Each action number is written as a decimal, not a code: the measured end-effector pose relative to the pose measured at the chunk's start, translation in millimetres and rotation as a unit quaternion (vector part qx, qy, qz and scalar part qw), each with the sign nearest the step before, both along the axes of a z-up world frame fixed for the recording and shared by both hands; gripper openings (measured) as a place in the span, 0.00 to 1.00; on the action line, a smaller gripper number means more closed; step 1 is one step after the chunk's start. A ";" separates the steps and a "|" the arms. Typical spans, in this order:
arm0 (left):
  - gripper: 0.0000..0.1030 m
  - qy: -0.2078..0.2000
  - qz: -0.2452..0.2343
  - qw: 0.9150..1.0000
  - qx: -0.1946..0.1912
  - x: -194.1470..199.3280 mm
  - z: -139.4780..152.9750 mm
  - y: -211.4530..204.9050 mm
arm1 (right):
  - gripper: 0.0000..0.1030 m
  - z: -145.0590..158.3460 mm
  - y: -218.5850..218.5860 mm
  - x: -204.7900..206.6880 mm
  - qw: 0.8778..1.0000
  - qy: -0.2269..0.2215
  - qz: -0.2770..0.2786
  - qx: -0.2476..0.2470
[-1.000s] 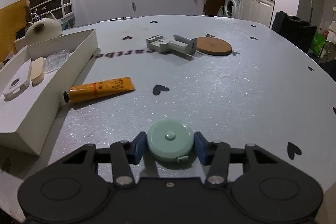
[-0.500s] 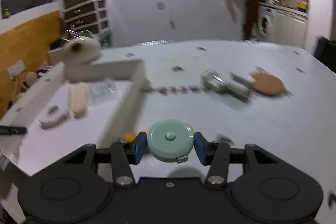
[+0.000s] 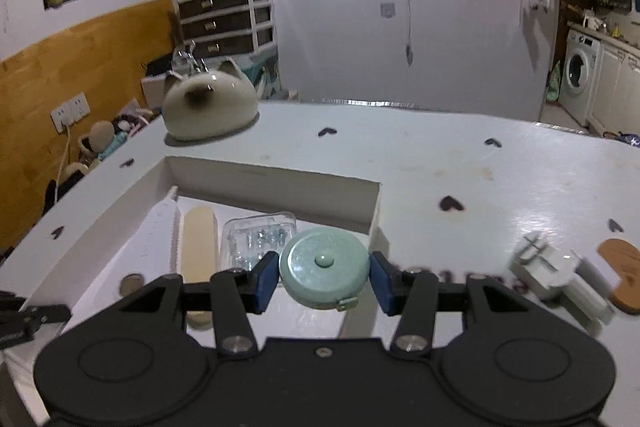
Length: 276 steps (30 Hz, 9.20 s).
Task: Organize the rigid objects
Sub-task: 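Carry the tape measure into the tray beside the box, release, then move the right gripper to the orange paint tube and grasp it, then lift the orange tube, carry it into the tray and release, then move the right gripper to the white cylinder by the coaster, grasp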
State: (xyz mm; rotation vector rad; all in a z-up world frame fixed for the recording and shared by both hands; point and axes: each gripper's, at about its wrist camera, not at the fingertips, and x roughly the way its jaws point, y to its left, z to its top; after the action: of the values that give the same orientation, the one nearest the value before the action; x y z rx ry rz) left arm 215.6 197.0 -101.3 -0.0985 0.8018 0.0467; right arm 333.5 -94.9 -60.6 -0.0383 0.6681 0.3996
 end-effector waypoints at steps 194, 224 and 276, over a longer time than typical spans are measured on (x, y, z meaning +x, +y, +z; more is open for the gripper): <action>0.03 -0.001 0.013 1.000 0.009 -0.9 -0.9 -2.4 | 0.30 -45.6 -128.8 -38.2 0.992 0.076 0.081 -0.066; 0.03 -0.003 0.011 1.000 0.006 0.3 -1.6 -3.5 | 0.29 16.6 21.7 -57.8 0.974 0.069 0.209 0.058; 0.03 -0.009 0.023 1.000 0.002 -2.8 -3.3 -1.7 | 0.84 11.1 24.1 -91.5 0.990 0.066 0.122 0.033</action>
State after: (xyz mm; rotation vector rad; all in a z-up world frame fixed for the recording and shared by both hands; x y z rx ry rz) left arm 212.9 195.3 -104.6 -0.1130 0.7821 0.0905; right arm 242.0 -70.8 -49.5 -0.0303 0.7822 0.6635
